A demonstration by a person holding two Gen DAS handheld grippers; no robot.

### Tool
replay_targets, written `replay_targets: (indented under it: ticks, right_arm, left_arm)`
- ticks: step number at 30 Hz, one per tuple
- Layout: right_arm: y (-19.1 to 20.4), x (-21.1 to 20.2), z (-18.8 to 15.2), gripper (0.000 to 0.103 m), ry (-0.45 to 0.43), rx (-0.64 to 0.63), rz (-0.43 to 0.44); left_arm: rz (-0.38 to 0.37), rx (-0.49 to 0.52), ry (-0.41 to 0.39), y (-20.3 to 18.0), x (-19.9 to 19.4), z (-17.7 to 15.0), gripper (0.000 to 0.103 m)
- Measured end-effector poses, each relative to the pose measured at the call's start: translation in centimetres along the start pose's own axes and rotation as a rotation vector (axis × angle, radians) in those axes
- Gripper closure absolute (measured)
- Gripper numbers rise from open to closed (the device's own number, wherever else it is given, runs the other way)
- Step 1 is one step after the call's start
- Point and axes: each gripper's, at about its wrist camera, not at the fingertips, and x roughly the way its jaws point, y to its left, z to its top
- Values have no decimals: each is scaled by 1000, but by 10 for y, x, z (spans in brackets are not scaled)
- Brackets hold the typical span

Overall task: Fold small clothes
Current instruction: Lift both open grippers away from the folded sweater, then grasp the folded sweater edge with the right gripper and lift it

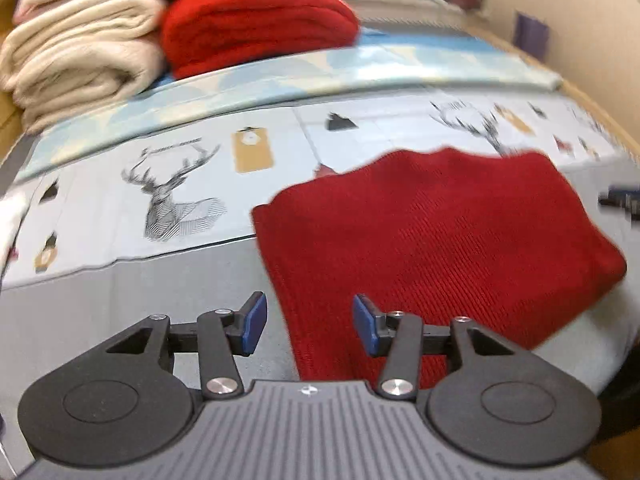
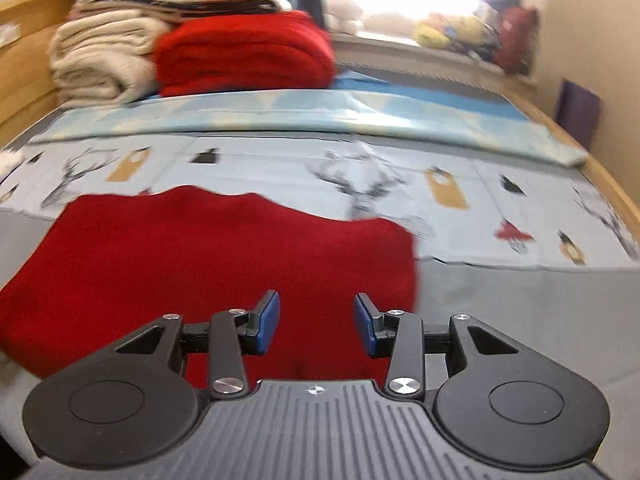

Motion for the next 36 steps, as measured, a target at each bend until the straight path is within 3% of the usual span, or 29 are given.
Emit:
replay_targets:
  ticks: [6,9,16,18,22,27,30,36]
  right_arm:
    - [75,8,1,63,-17,-140,80]
    - [120,9,-1,75,-30,-232,134]
    - [204,6,-9,76,-59,-396,286]
    - [224,5,-12,75,-55,-424,322]
    - [254,9,-24,64,-25,-470,390]
    - [297,17,-47,54,11,-638,454]
    - [321,24,-64,52,2,-791,400]
    - [340,37,-83,47,-39,-916,344]
  left_arm:
    - [69,-155,87,31,19,0,50]
    - [85,-201,130,43,26,0,50]
    - [83,-256,141,63,29,0,50]
    - [79,-270,146,66,30,1,50]
    - [68,-292,152,69,34,4,50]
    - [57,-302,152,68,38,8,50]
    - [51,-303,157,66,41,10,50]
    - [36,-315,171,69,44,10,47]
